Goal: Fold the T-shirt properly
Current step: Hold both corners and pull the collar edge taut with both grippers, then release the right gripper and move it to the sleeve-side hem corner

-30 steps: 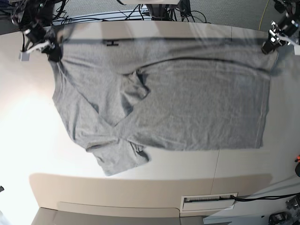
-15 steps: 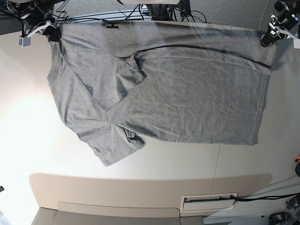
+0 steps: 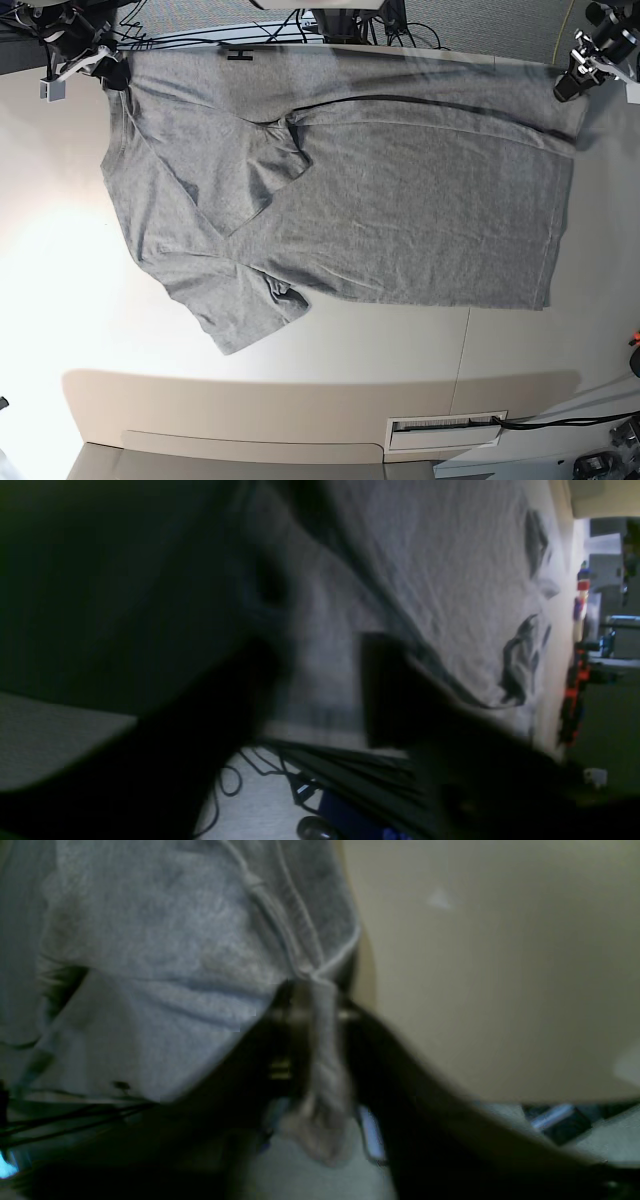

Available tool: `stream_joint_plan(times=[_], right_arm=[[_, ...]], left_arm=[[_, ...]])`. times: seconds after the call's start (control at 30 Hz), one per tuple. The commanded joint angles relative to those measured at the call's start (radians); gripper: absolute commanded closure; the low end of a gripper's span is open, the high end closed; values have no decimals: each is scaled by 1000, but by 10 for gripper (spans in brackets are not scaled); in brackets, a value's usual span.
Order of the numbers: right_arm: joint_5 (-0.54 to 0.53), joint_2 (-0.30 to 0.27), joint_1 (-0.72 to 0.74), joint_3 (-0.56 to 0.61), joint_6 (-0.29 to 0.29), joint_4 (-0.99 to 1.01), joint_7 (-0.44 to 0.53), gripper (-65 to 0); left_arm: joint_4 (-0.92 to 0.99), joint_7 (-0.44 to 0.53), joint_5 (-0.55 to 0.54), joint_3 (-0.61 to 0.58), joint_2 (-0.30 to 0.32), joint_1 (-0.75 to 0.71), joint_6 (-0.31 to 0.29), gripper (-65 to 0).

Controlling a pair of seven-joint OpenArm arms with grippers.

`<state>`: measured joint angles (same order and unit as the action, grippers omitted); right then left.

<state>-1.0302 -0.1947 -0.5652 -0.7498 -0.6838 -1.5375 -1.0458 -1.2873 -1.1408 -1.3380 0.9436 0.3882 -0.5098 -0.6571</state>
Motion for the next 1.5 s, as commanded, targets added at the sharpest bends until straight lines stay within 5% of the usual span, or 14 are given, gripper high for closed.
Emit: stream_joint_plan(times=[0.0,0.27,0.47,0.63,0.77,0.9,1.0,1.1,1.23,1.4,1.47], right_arm=[[25,-13,-9,-6,6,-8,-3,-259],[25,-14,-7,-42,6,-8,60,-295],[25,-26,42,-232,6,-32,92,-295],[36,-110,131,-360,6,-56,184,-295],[250,-224,300,-375,48,-56,303,-294],[550,-324,510,-275,217,-35,389,-294],[735,-354,663,-148,334,28,466,-294],[828,-351,810,-9,367,166,501,-294],[800,-351,1001,190,318,510,529,-294],[537,-344,1180,365,-2,915,396,-294],[425,-328,1200,407,-14,985,351,-294]], left_arm=[[-13,11,-29,9,22,-8,-34,-355],[-13,15,-32,9,22,-8,-41,-359],[-24,31,-48,15,24,-5,-41,-359],[-101,30,-80,45,38,-2,-41,-359],[-187,34,-80,50,58,-2,-41,-359],[-235,39,-75,50,61,19,-41,-359],[-236,40,-68,50,60,45,-41,-359],[-236,41,-65,50,61,47,-41,-359],[-236,40,-64,50,60,47,-41,-359],[-236,40,-64,50,60,47,-41,-359],[-236,40,-64,50,61,47,-41,-359]])
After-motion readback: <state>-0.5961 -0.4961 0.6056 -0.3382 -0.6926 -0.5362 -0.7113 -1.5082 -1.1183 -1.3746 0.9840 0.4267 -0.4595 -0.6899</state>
